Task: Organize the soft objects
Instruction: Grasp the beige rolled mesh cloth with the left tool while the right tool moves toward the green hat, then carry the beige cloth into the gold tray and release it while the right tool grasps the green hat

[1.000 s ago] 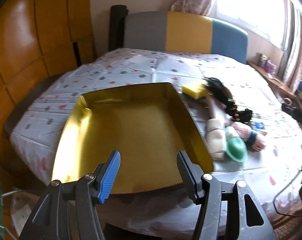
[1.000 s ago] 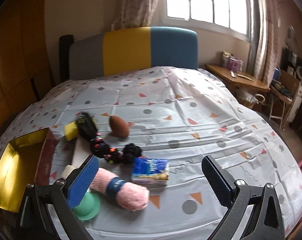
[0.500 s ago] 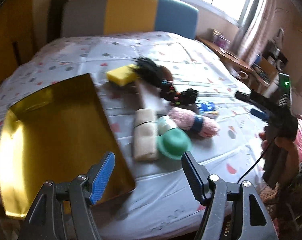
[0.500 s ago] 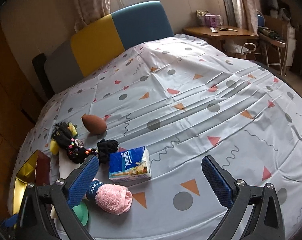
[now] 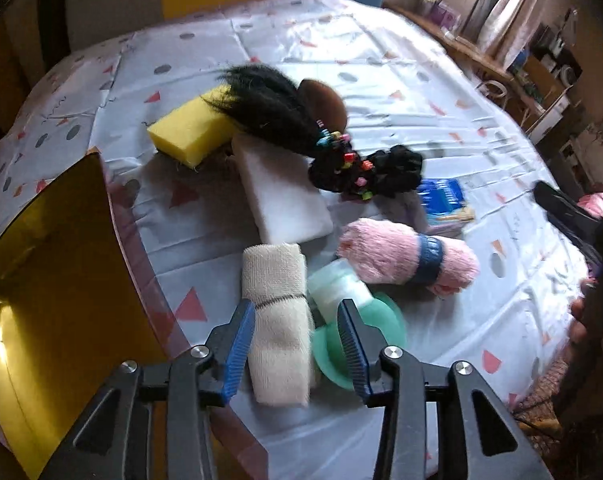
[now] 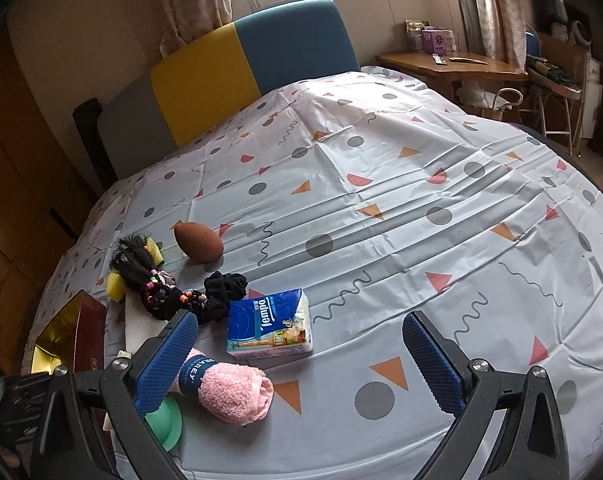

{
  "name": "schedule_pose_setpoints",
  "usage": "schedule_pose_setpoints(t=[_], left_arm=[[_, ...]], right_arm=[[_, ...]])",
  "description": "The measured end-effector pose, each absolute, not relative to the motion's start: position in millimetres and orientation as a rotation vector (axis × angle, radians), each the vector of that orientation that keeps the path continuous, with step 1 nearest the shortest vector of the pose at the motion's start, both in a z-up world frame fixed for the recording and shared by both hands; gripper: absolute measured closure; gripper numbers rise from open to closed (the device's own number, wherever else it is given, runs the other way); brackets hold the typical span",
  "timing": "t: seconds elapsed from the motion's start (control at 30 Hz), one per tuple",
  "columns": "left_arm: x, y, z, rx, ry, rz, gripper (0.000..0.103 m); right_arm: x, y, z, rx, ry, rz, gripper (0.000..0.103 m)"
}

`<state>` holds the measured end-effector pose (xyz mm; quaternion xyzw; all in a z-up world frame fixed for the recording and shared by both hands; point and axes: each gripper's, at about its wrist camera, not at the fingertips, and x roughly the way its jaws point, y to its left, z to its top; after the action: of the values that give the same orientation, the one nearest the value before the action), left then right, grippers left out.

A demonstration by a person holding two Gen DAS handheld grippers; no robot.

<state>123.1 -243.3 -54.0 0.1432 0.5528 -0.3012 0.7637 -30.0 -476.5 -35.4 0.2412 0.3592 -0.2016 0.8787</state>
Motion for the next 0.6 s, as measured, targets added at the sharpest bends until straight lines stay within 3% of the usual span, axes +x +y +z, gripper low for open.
schedule_pose_setpoints(t=[0.33,0.4,0.6], left_arm=[[137,-263,-87,0.458,1.232,-0.598,0.064],[135,-265,-89,0.478,1.212,-0.597,0.071],[123,-253,-78,0.394,1.143,-0.607,0.075]], right_arm=[[-29,-477,-36,0.517,0.749,-0.414,0.0],[-29,-476,-36,0.509,0.75,-0.417,0.0],[-27,-475,-37,0.494,0.759,-0.415,0.0]])
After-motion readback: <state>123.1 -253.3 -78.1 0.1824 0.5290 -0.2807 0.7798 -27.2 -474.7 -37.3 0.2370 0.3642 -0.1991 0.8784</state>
